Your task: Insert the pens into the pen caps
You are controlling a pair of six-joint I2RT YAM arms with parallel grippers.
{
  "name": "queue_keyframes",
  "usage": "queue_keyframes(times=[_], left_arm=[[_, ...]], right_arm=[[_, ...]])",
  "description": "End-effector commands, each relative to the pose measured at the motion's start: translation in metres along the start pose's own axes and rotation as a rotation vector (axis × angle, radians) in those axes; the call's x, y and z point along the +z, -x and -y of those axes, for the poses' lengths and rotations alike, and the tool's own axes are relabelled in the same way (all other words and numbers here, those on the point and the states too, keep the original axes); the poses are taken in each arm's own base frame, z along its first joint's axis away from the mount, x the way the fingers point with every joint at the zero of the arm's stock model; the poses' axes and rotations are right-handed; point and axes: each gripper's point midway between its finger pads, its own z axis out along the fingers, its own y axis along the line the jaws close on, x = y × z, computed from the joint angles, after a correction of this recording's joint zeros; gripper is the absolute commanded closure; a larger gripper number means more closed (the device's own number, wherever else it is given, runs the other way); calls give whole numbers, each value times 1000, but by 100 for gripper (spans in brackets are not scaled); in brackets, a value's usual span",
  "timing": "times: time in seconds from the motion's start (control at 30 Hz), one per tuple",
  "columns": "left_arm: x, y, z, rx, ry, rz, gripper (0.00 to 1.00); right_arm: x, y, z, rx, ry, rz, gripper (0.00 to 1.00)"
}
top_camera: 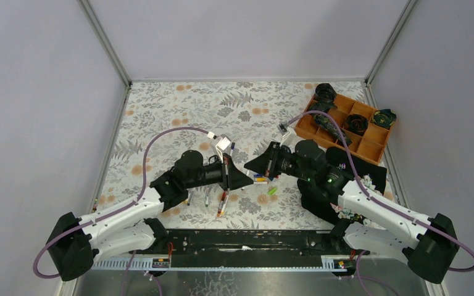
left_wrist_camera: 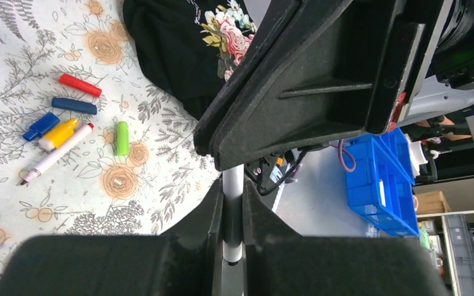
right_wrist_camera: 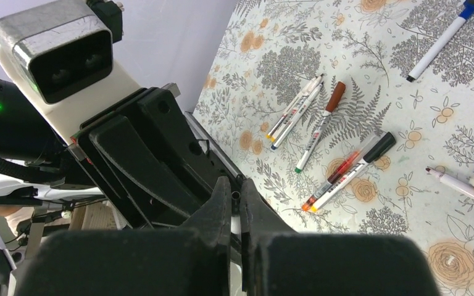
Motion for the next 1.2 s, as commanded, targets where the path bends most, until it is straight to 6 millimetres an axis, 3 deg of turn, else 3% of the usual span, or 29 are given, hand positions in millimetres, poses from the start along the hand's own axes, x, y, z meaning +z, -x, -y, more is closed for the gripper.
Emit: queue_keyframes(times=[0.0, 0.07, 0.13, 0.2, 0.3, 0.43, 0.6, 0.7, 0.93, 1.17], left_arm=[[5, 17, 13, 31, -48, 59, 100], [4, 17, 5, 31, -7, 62, 100], [0, 19, -3, 45, 52, 75, 100], [-6, 24, -16, 62, 140, 90, 100], [-19, 32, -38, 92, 261, 74, 100], [-43, 59, -66, 99, 352, 102, 100], [-73, 96, -96, 118, 437, 162, 100], [-81, 107, -108, 161, 494, 174, 100], [-83, 108, -121, 206, 532, 170, 100], [-82, 104, -121, 202, 522, 169, 100]], right_arm=[[-6, 3, -10, -8, 30, 12, 99], [-7, 3, 1, -28, -22, 14, 88], [-10, 3, 21, -65, -113, 24, 70], [-15, 1, 44, -109, -216, 21, 58], [-22, -6, 80, -173, -378, -17, 51], [-22, -20, 110, -182, -487, -79, 50], [-2, -30, 129, -170, -517, -114, 55], [10, -29, 137, -219, -537, -151, 60], [36, -20, 161, -408, -629, -280, 60], [52, -25, 179, -481, -666, -385, 63]])
